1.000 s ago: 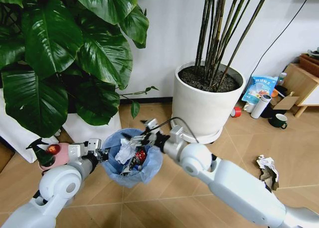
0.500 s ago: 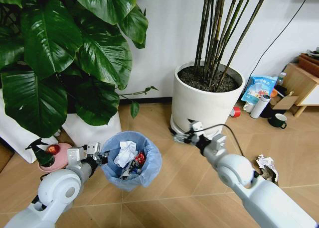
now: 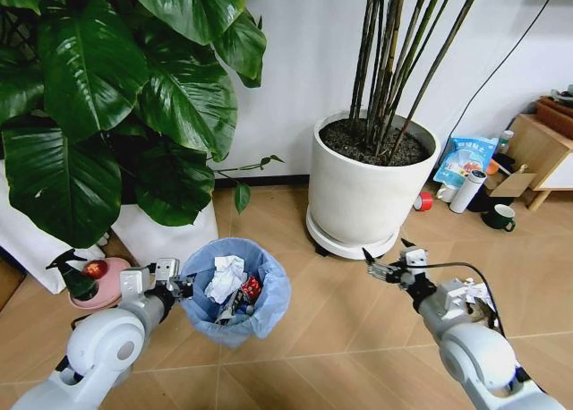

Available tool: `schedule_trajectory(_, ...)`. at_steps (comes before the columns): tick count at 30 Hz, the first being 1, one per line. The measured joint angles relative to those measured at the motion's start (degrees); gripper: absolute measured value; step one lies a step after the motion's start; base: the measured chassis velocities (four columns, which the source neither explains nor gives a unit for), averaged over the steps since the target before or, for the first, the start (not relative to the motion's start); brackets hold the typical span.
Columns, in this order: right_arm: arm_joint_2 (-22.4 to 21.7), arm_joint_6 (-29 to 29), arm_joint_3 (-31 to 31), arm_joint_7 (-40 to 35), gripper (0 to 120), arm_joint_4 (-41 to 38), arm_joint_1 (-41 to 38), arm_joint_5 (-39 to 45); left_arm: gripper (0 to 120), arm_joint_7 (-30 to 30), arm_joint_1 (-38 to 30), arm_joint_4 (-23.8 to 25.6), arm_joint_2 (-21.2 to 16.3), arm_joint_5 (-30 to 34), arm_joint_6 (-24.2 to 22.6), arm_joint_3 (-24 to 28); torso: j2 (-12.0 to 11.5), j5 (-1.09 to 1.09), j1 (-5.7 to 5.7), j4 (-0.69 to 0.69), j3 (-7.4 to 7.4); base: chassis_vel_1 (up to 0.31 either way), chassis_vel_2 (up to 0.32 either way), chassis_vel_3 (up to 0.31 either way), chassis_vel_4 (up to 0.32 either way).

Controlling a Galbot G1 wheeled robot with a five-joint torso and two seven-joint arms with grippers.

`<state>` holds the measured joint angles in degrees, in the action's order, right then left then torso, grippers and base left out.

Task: Pick up the trash bin and place the garbage on the floor into it.

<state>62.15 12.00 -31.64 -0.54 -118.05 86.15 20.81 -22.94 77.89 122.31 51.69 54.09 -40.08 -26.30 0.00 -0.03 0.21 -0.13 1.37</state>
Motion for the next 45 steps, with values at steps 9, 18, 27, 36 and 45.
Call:
schedule_trajectory(9, 1.4, -0.3, -0.9, -0.3, 100, 0.8, 0.7, -0.2, 0, 0.1, 0.2, 0.2, 0.4, -0.2, 0.1, -0.1, 0.0, -0.01, 0.0, 0.0, 0.01, 0.0, 0.0, 0.0, 0.0)
schedule_trajectory(18, 2.0, -0.6, -0.9, -0.8, 100, 1.7, 0.7, -0.3, 0, 0.2, 0.3, 0.3, 0.4, -0.3, 0.2, -0.3, 0.0, 0.0, 0.0, -0.01, 0.0, -0.077, -0.08, 0.075, 0.081)
schedule_trajectory(27, 1.9, -0.7, -1.0, -0.8, 100, 1.8, 0.6, -0.2, 0, 0.2, 0.3, 0.5, 0.7, -0.3, 0.2, -0.3, 0.0, -0.01, 0.0, 0.0, 0.01, -0.103, -0.093, 0.092, 0.098)
schedule_trajectory(36, 2.0, -0.8, -1.0, -0.8, 100, 2.4, 0.5, -0.2, 0, 0.0, 0.5, 0.8, 1.1, -0.3, 0.2, -0.4, 0.0, 0.0, 0.01, 0.0, 0.01, -0.108, -0.102, 0.107, 0.11)
schedule_trajectory(45, 2.3, -1.1, -1.0, -0.8, 100, 2.9, 0.5, -0.2, 0, 0.0, 0.6, 0.8, 1.3, -0.4, 0.2, -0.4, 0.0, -0.01, 0.01, 0.0, 0.01, -0.152, -0.154, 0.155, 0.151)
